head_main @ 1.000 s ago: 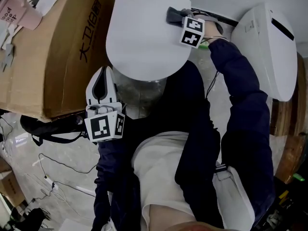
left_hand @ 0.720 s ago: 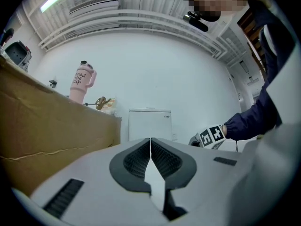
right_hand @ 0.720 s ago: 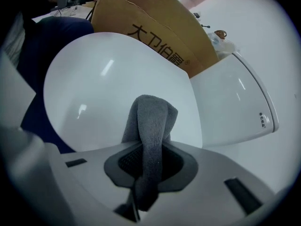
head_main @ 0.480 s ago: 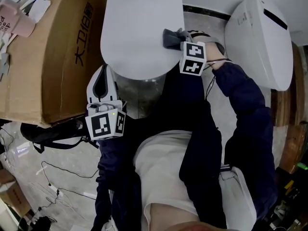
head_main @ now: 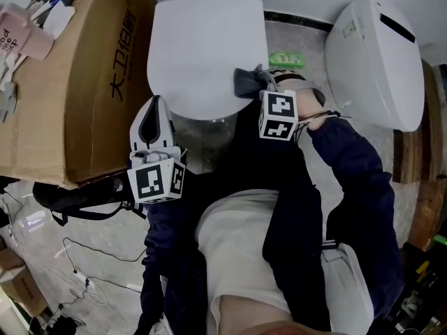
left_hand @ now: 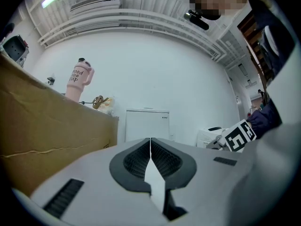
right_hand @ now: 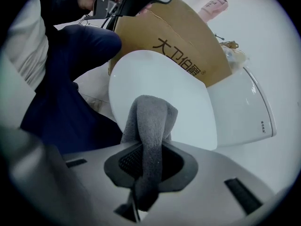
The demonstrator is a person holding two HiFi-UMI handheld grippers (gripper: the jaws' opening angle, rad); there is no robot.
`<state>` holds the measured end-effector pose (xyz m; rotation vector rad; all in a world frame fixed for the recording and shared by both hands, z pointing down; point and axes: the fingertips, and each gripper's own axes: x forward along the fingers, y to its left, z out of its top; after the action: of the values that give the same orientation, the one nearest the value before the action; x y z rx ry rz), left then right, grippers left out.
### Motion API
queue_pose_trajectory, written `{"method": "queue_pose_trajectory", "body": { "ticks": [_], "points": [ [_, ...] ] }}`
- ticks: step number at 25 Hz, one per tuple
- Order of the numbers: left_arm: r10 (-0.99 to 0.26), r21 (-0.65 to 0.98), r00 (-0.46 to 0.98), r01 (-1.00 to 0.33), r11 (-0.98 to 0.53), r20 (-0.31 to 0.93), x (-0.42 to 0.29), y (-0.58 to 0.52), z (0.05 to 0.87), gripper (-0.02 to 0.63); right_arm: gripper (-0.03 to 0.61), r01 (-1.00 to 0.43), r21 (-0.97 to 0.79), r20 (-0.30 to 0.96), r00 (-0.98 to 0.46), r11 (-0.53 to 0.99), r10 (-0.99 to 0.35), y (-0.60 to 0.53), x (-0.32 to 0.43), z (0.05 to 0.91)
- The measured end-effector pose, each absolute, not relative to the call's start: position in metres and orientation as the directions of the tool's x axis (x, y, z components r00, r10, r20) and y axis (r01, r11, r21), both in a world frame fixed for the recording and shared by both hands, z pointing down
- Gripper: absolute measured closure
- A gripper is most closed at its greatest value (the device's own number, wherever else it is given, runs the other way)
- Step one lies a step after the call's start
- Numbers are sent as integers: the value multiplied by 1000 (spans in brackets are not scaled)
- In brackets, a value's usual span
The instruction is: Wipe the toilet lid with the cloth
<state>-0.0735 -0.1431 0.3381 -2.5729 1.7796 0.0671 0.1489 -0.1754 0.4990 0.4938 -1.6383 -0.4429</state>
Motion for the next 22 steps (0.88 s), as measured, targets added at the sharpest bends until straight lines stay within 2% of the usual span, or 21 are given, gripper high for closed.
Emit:
{"method": "queue_pose_trajectory", "body": {
  "ticks": [3, 5, 8, 16, 22],
  "points": [
    [-934, 15, 355, -935, -355, -33, -72, -143, 339, 597, 506, -76, 503, 854, -107, 861, -509, -172, 149, 501],
    [-932, 9, 362, -932, -362, -28, -70, -142, 339, 597, 506, -152, 472, 862, -123, 868, -491, -182, 149, 496],
    [-928, -1, 371, -929, -371, -20, -67, -140, 336, 597, 506, -219, 522, 823, -125, 824, -555, -218, 148, 471],
    [-945, -35, 328, -944, -328, -3, -71, -131, 331, 597, 506, -188, 697, 681, -128, 691, -721, -326, 125, 408],
    [-957, -69, 288, -955, -290, 33, -74, -118, 337, 597, 506, -84, 840, 530, -78, 536, -844, -431, 124, 412]
  ]
}}
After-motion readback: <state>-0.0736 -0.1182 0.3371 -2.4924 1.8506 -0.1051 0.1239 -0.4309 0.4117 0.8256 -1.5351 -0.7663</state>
